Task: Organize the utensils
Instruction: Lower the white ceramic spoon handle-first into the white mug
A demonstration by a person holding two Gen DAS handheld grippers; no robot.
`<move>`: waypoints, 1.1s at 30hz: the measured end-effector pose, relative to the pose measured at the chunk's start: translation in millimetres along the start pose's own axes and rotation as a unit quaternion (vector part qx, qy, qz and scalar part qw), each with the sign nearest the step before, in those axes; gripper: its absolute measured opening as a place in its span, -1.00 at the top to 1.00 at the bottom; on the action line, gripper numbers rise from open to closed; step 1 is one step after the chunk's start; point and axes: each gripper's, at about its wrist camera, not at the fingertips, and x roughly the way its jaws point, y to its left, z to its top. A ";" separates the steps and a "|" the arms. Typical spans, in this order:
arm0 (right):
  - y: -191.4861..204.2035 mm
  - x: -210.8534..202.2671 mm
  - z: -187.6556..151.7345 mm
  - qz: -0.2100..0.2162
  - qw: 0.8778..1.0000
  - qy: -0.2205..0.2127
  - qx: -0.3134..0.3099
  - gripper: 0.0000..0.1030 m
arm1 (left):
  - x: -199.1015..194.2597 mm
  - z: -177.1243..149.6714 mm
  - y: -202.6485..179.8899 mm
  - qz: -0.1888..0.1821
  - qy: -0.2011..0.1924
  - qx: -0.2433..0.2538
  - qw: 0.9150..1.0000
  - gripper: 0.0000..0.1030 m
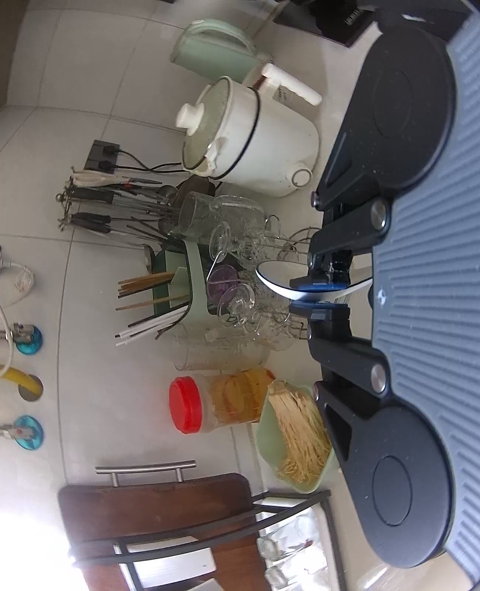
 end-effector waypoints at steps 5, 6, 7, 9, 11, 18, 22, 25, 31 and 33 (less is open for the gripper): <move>0.2 -1.1 -0.7 0.001 1.000 -0.002 -0.002 -0.70 | -5.2 -3.0 -2.7 0.002 0.006 0.001 1.000 0.86; 0.2 -1.5 -1.1 0.001 1.000 -0.003 -0.001 -0.70 | -7.8 -3.2 -2.6 0.004 0.006 -0.001 1.000 0.86; 0.0 -1.7 -1.4 0.002 1.000 -0.004 -0.001 -0.70 | -10.4 -2.8 -2.6 0.007 0.007 -0.003 1.000 0.86; 0.3 -2.0 -1.8 0.003 1.000 -0.004 -0.002 -0.70 | -15.7 -1.6 -1.8 0.008 0.014 -0.008 1.000 0.87; 0.0 -2.1 -2.3 0.004 1.000 -0.006 -0.002 -0.70 | -22.8 -0.5 0.5 0.007 0.019 -0.016 1.000 0.87; -1.8 -1.5 -2.7 0.007 1.000 -0.009 0.001 -0.70 | -42.8 -4.3 4.2 0.013 0.037 -0.032 0.999 0.86; -2.6 -2.2 -4.7 0.010 1.000 -0.013 0.000 -0.70 | -55.2 -8.4 5.7 0.018 0.040 -0.043 0.998 0.86; -2.6 -2.5 -5.4 0.011 1.000 -0.015 -0.002 -0.70 | -62.7 -11.5 8.0 0.021 0.045 -0.057 0.997 0.86; -2.6 -2.8 -5.8 0.014 1.000 -0.018 -0.006 -0.70 | -67.3 -18.6 10.8 0.032 0.059 -0.064 0.996 0.87; -2.9 -2.7 -5.6 0.015 1.000 -0.018 -0.006 -0.70 | -64.8 -19.6 11.4 0.033 0.069 -0.063 0.995 0.86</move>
